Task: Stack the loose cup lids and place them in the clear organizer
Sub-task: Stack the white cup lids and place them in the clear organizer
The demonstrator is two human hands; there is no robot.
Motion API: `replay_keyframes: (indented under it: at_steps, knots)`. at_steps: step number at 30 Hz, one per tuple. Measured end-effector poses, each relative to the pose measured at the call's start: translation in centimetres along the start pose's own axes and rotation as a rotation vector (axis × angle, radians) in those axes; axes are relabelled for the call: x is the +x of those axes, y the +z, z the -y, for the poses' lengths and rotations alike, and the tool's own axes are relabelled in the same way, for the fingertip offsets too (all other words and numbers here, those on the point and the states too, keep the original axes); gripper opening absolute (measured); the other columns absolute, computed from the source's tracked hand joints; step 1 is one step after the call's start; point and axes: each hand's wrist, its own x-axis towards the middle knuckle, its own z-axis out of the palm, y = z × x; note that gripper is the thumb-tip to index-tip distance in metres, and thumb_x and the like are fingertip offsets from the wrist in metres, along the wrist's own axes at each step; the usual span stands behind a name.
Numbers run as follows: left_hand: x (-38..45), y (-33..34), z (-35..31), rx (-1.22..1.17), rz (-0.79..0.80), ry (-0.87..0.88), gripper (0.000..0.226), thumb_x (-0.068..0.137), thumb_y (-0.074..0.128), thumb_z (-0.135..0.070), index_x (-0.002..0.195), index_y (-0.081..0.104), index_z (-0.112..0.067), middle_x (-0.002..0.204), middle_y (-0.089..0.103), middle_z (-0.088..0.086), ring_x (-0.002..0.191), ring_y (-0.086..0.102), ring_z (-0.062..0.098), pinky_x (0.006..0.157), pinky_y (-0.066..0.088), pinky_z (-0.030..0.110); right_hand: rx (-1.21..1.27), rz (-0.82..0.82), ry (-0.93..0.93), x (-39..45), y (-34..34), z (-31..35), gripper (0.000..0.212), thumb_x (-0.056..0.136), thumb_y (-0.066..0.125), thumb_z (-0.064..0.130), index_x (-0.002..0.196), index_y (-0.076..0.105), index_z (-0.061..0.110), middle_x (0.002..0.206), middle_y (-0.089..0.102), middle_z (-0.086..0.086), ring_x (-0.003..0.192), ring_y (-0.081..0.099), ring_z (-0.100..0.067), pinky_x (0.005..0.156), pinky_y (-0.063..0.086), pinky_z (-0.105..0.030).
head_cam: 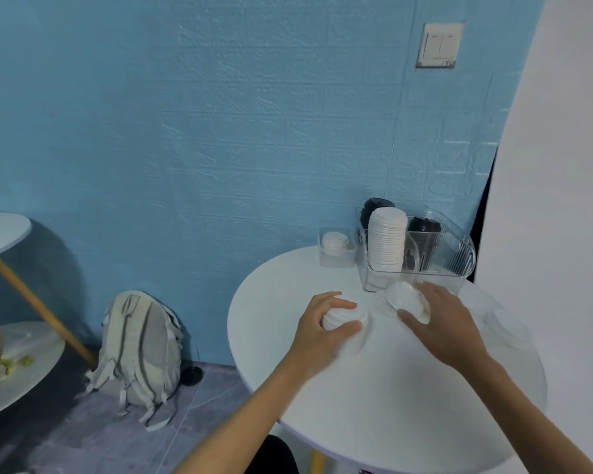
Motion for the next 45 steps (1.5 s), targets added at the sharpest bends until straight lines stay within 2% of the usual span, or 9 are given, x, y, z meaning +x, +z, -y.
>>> replay_keyframes:
  at_steps: [6,16,23,29,33,35,39,42,45]
  knots:
    - [0.0,-0.2,0.1,0.0,-0.011,0.008,0.034,0.069,0.077,-0.053,0.099,0.078,-0.037,0.133,0.058,-0.019,0.126,0.054,-0.003,0.115,0.039,0.036,-0.258,0.138,0.09,2.7,1.3,0.4,0.075,0.094,0.045,0.07,0.154,0.036,0.026,0.159,0.04,-0.002,0.142,0.03,-0.033,0.114,0.025,-0.049]
    - [0.1,-0.1,0.1,0.001,-0.004,0.002,0.035,0.069,0.077,-0.053,0.1,0.078,-0.037,0.133,0.058,-0.019,0.125,0.054,-0.003,0.114,0.04,0.036,-0.181,0.172,0.016,3.1,1.8,0.8,0.039,0.095,0.055,0.059,0.127,0.048,0.037,0.155,0.044,0.005,0.138,0.03,-0.031,0.111,0.024,-0.049]
    - [0.0,-0.1,0.0,0.025,-0.01,0.002,0.035,0.069,0.076,-0.055,0.1,0.077,-0.04,0.134,0.058,-0.017,0.126,0.053,-0.004,0.115,0.039,0.033,-0.127,0.176,0.026,4.2,2.4,1.4,0.045,0.091,0.06,0.062,0.122,0.044,0.033,0.139,0.055,-0.001,0.13,0.041,-0.03,0.104,0.027,-0.046]
    - [0.2,-0.1,0.2,0.018,-0.007,-0.006,0.036,0.069,0.078,-0.054,0.101,0.078,-0.039,0.134,0.058,-0.017,0.126,0.053,-0.004,0.114,0.04,0.034,0.121,0.178,0.058,4.3,2.9,1.6,0.061,0.079,0.08,0.054,0.125,0.049,0.03,0.132,0.058,-0.003,0.118,0.058,-0.025,0.106,0.04,-0.042]
    - [0.2,-0.1,0.5,-0.022,-0.009,-0.034,0.049,0.068,0.082,-0.053,0.113,0.072,-0.039,0.131,0.061,-0.015,0.123,0.058,0.003,0.112,0.045,0.041,0.331,0.125,0.103,3.8,2.7,1.7,0.071,0.072,0.091,0.04,0.13,0.054,0.025,0.129,0.061,-0.003,0.11,0.058,-0.02,0.094,0.046,-0.034]
    - [0.3,-0.2,0.7,-0.042,-0.01,-0.066,0.06,0.066,0.086,-0.051,0.122,0.064,-0.044,0.13,0.064,-0.014,0.12,0.061,0.008,0.109,0.048,0.043,0.434,0.099,0.105,3.7,2.0,2.1,0.068,0.075,0.09,0.032,0.132,0.056,0.022,0.13,0.061,-0.004,0.109,0.057,-0.019,0.09,0.043,-0.031]
    - [0.5,-0.3,0.7,-0.043,-0.014,-0.117,0.081,0.062,0.091,-0.048,0.134,0.054,-0.049,0.132,0.061,-0.022,0.117,0.062,0.002,0.108,0.05,0.039,0.619,0.053,0.082,3.2,-0.1,3.8,0.053,0.081,0.085,0.03,0.127,0.061,0.025,0.127,0.06,0.006,0.112,0.059,-0.018,0.086,0.044,-0.026]
    - [0.5,-0.3,0.7,-0.048,-0.027,-0.129,0.089,0.061,0.094,-0.045,0.137,0.049,-0.053,0.132,0.062,-0.022,0.119,0.063,0.006,0.107,0.052,0.041,0.679,0.122,0.01,1.9,-1.0,5.4,0.045,0.08,0.086,0.031,0.12,0.065,0.033,0.123,0.063,0.017,0.107,0.062,-0.005,0.079,0.045,-0.016]
    - [0.5,-0.4,0.5,-0.036,-0.029,-0.129,0.094,0.06,0.096,-0.045,0.141,0.047,-0.052,0.131,0.062,-0.023,0.117,0.064,0.006,0.103,0.055,0.041,0.659,0.215,-0.062,0.6,-0.5,6.7,0.043,0.077,0.087,0.027,0.114,0.068,0.038,0.121,0.063,0.02,0.107,0.061,0.001,0.082,0.046,-0.015]
